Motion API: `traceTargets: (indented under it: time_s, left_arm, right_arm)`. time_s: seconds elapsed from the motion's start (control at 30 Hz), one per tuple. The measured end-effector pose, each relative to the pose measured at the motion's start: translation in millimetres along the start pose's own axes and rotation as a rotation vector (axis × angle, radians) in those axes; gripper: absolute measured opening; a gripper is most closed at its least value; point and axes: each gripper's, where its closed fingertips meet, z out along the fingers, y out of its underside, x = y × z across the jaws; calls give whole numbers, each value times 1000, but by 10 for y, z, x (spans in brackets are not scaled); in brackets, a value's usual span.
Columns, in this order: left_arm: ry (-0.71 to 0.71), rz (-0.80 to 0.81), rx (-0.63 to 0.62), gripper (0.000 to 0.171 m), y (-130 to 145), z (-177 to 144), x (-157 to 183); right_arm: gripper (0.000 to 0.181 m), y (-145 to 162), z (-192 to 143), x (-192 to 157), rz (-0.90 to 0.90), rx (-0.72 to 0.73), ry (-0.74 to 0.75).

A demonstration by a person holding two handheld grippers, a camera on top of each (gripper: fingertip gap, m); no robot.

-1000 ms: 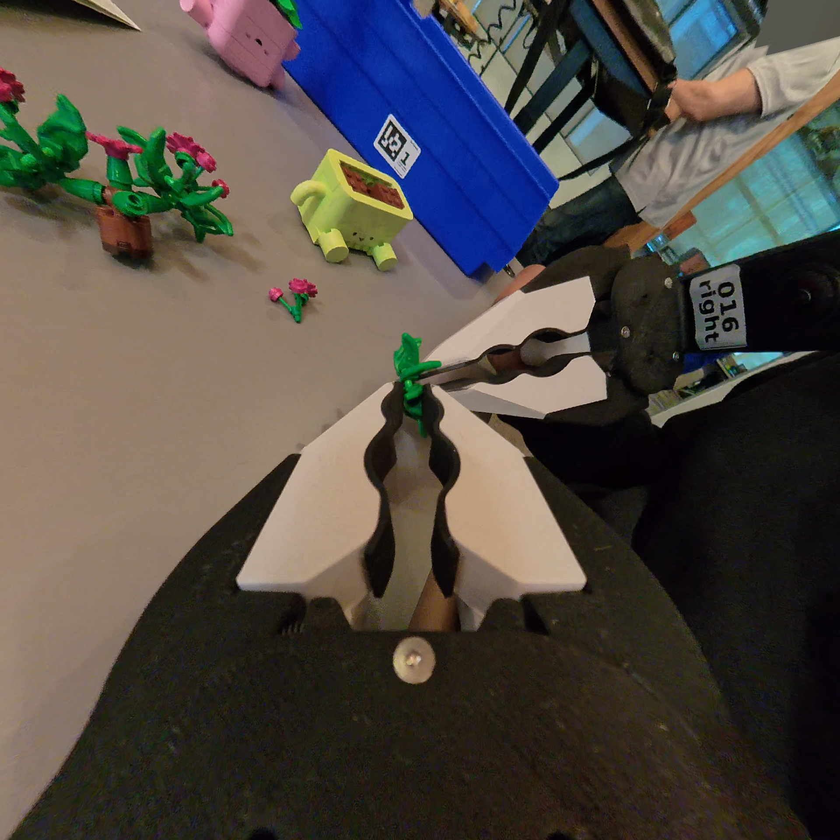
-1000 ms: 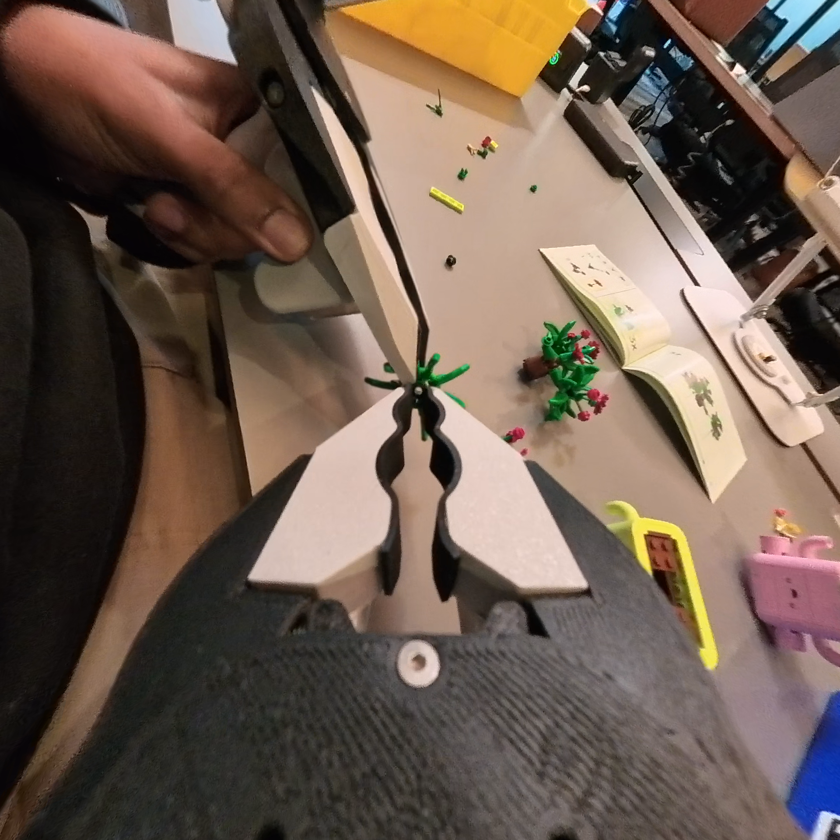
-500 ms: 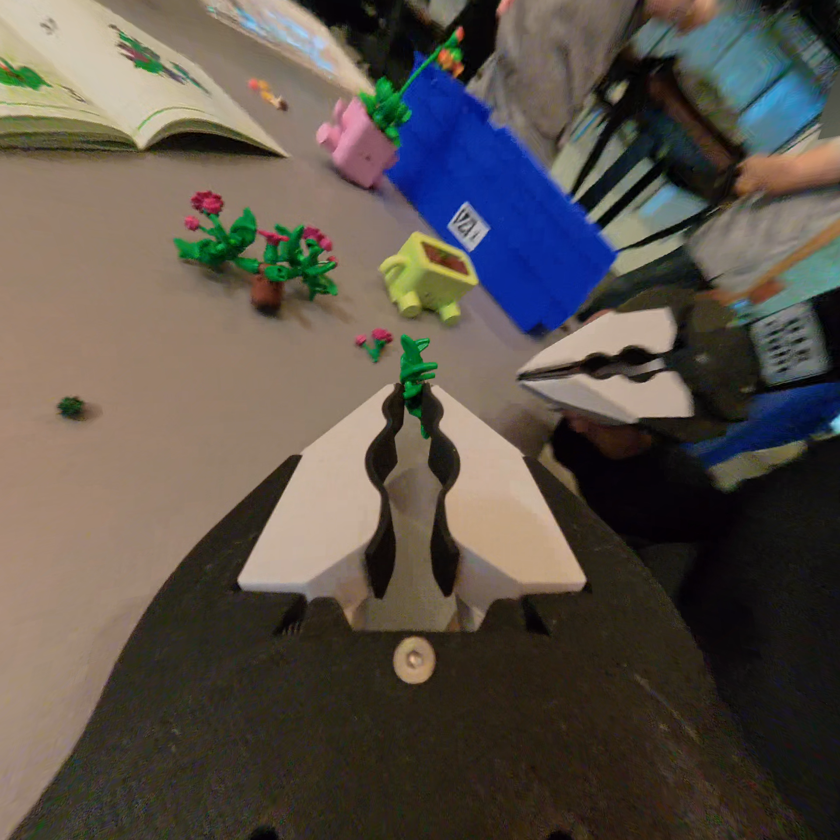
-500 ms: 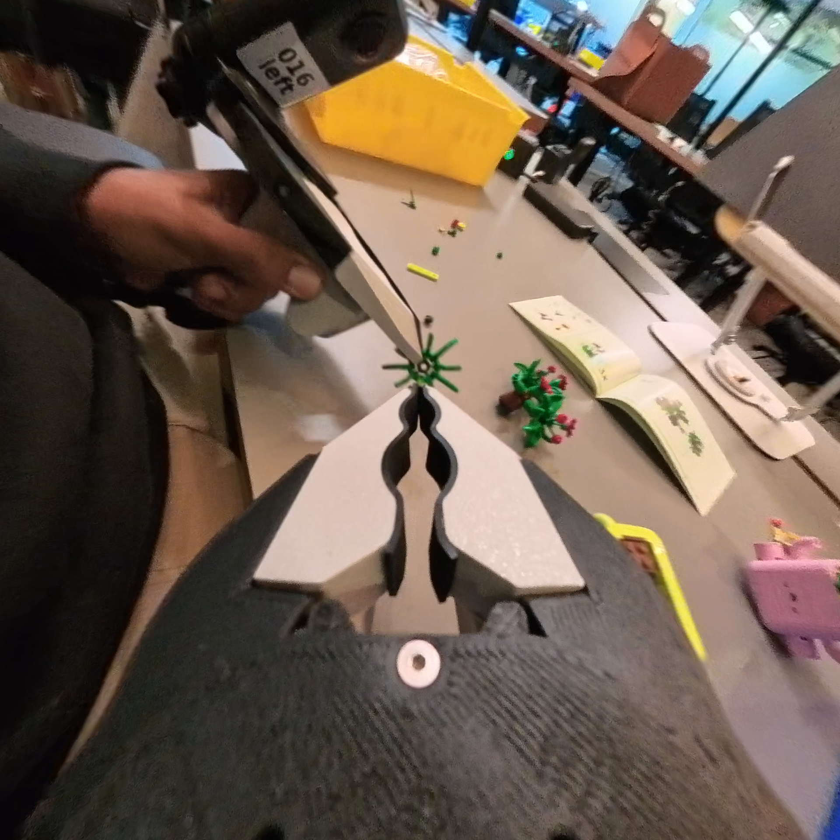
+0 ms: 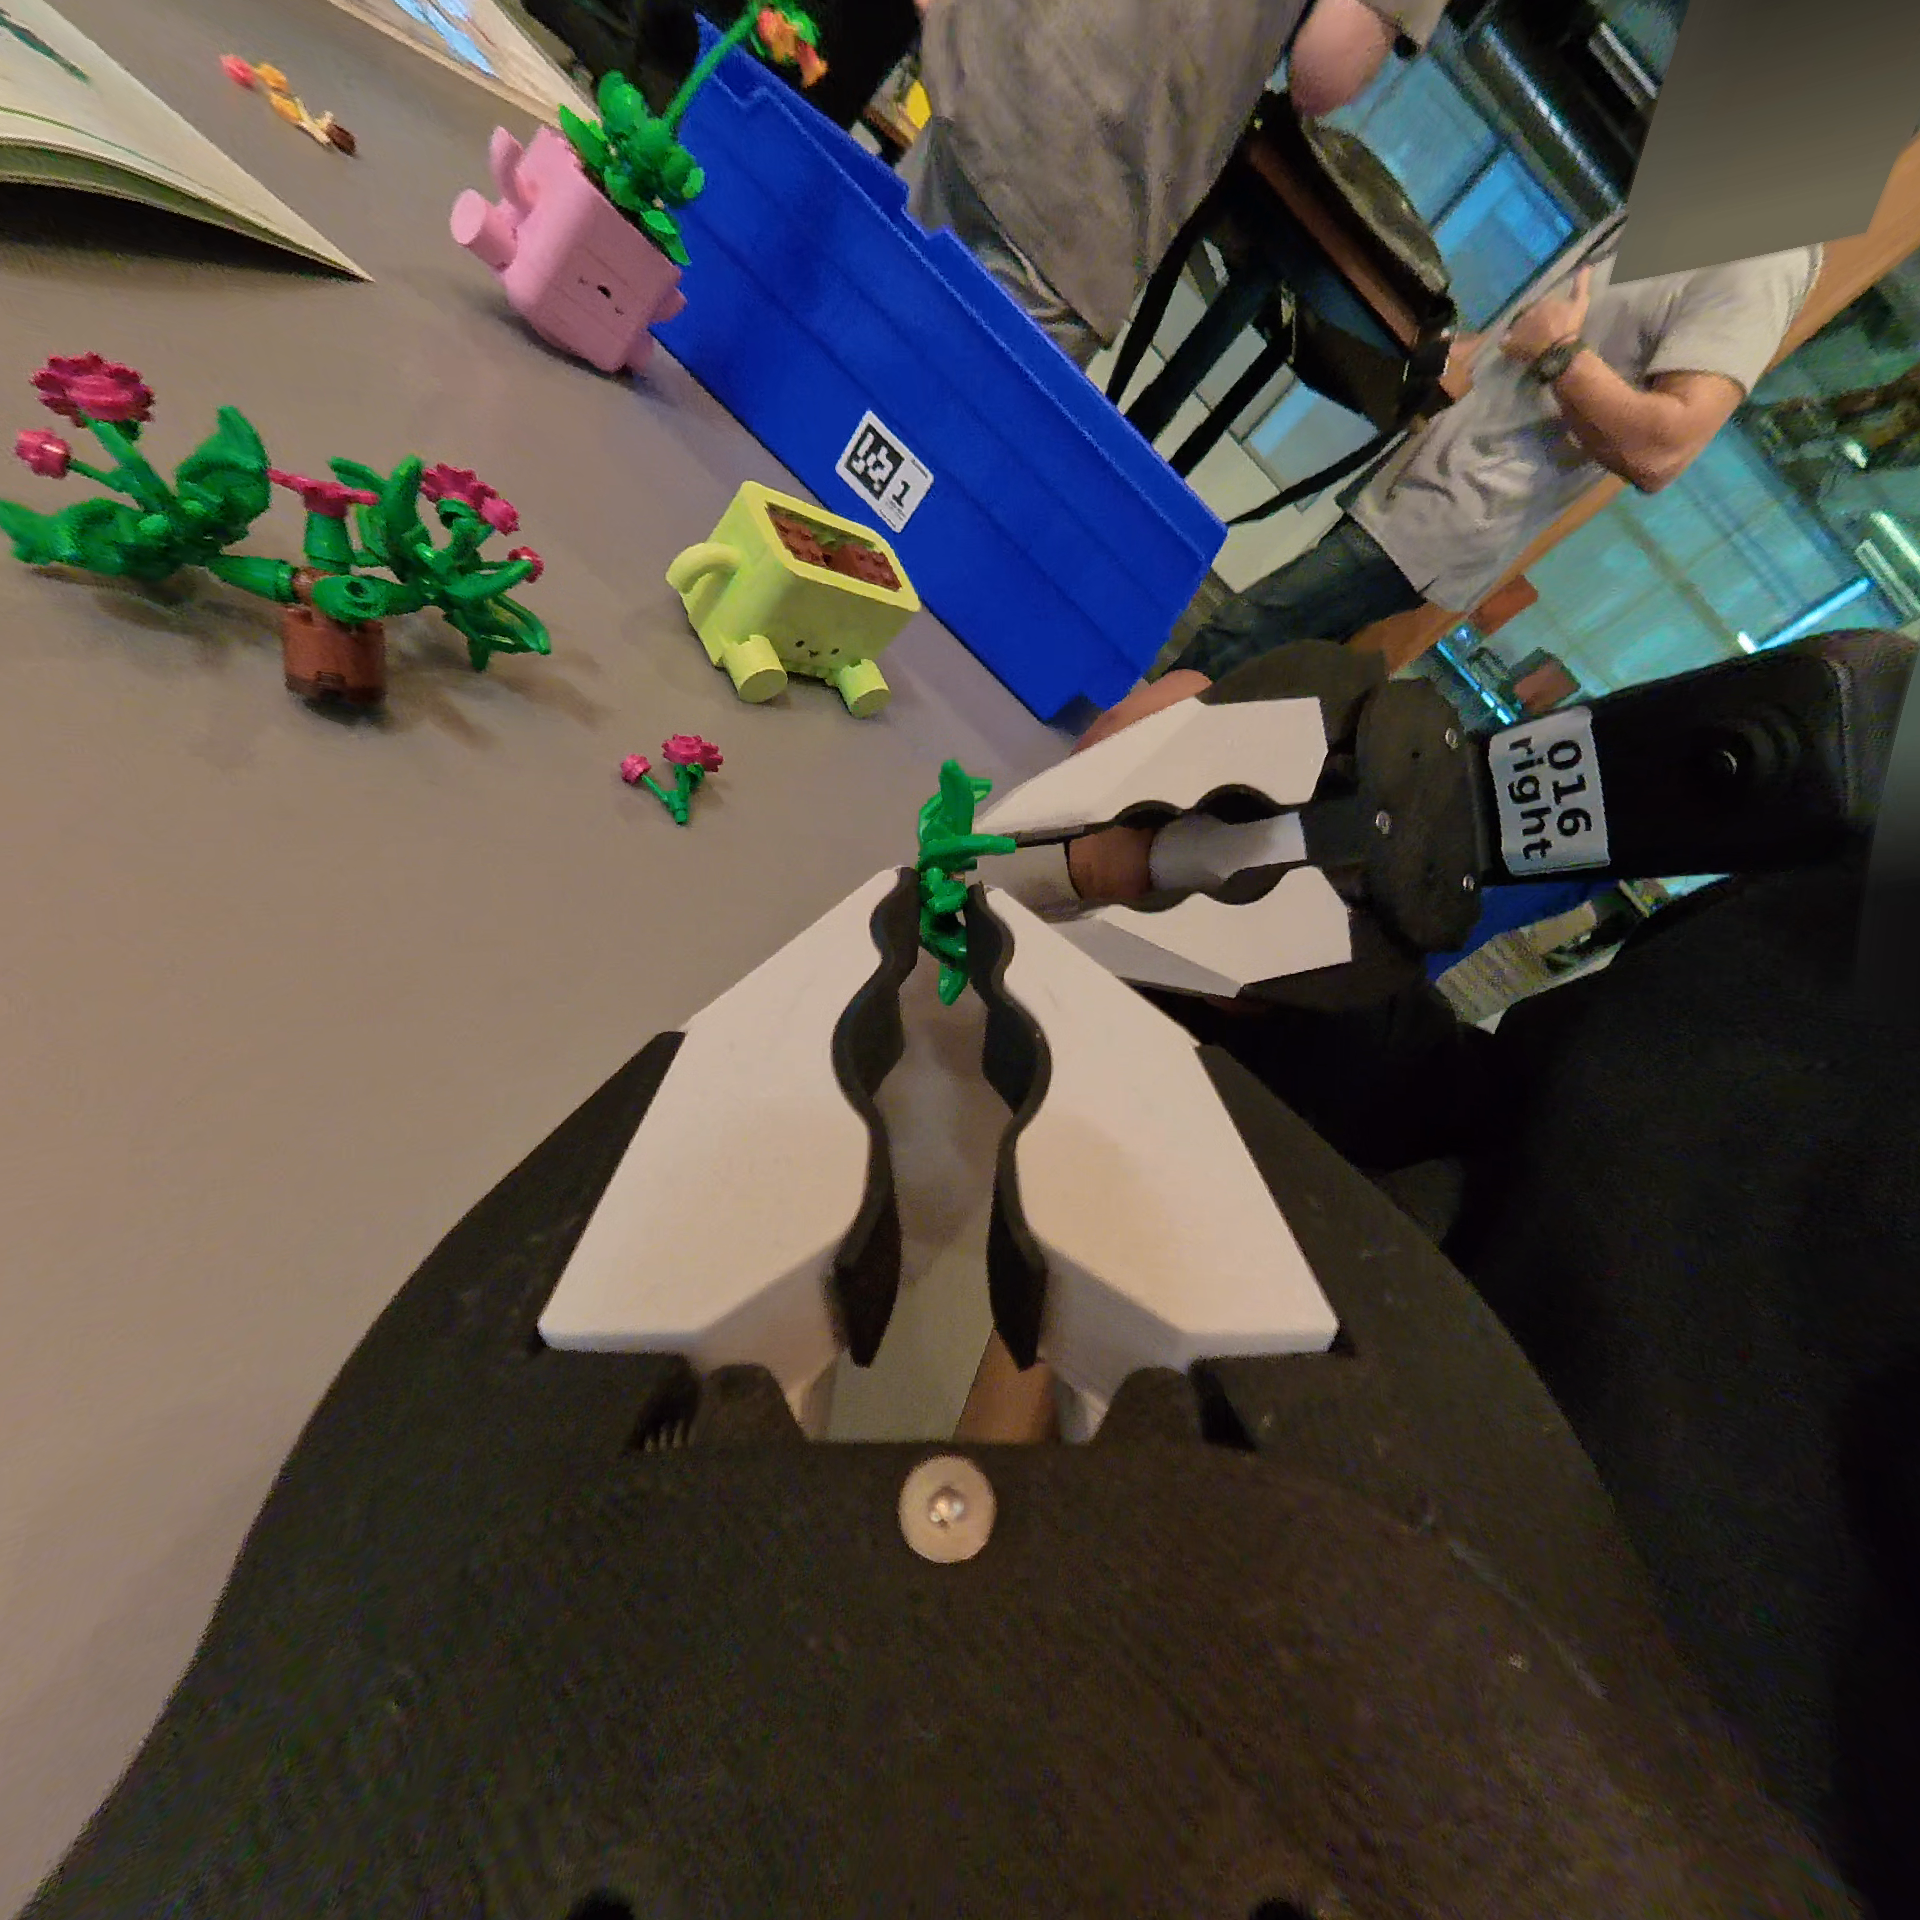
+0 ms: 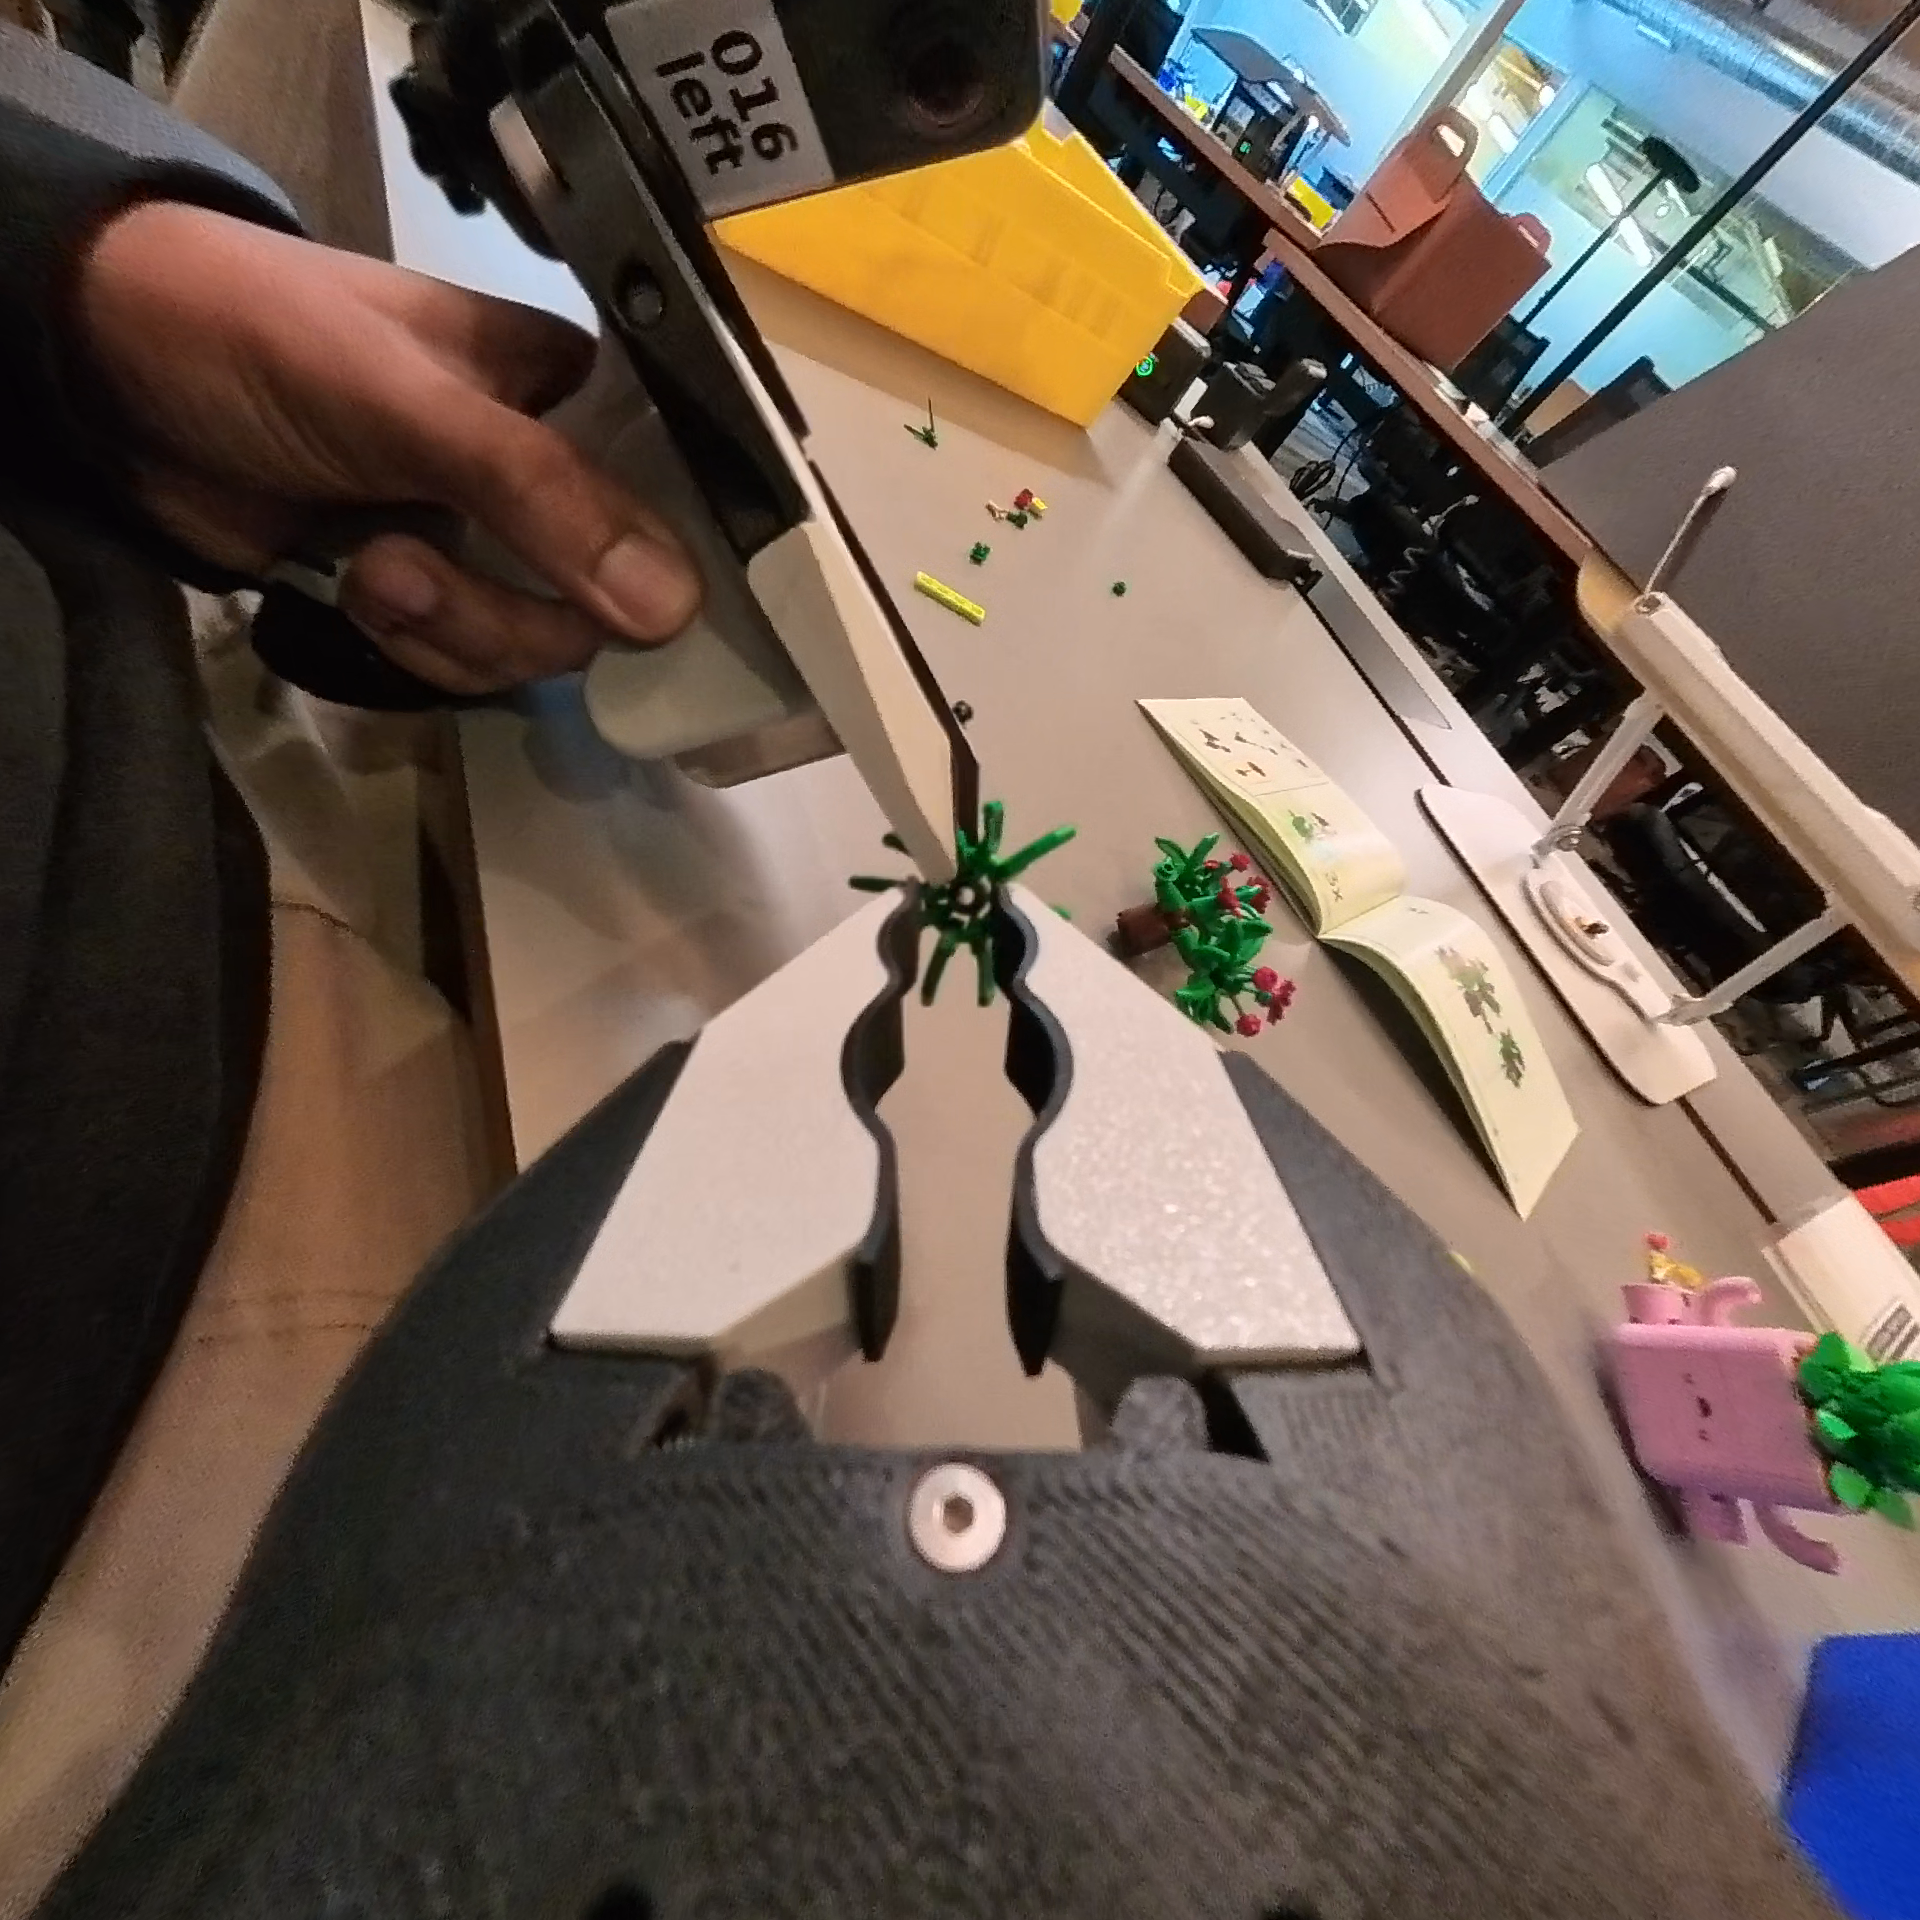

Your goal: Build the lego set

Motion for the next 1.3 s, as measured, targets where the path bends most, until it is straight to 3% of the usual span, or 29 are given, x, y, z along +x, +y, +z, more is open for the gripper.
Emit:
traceTargets:
  time_s: [0.47, 0.77, 0.97, 1.3]
  left_arm:
    - [-21, -62, -31, 6, 55, 18, -54]
    - [-94, -122, -5, 7, 53, 22, -147]
    - [-111, -155, -23, 7, 81, 24, -188]
    - [-44, -124, 23, 6, 4, 1, -96]
  right_arm:
    - [4, 69, 5, 15, -65, -81, 20]
    - [3, 124, 77, 29, 147, -124, 7]
    - [3, 174, 108, 10, 199, -183, 20]
    - [3, 73, 45, 55, 198, -144, 22]
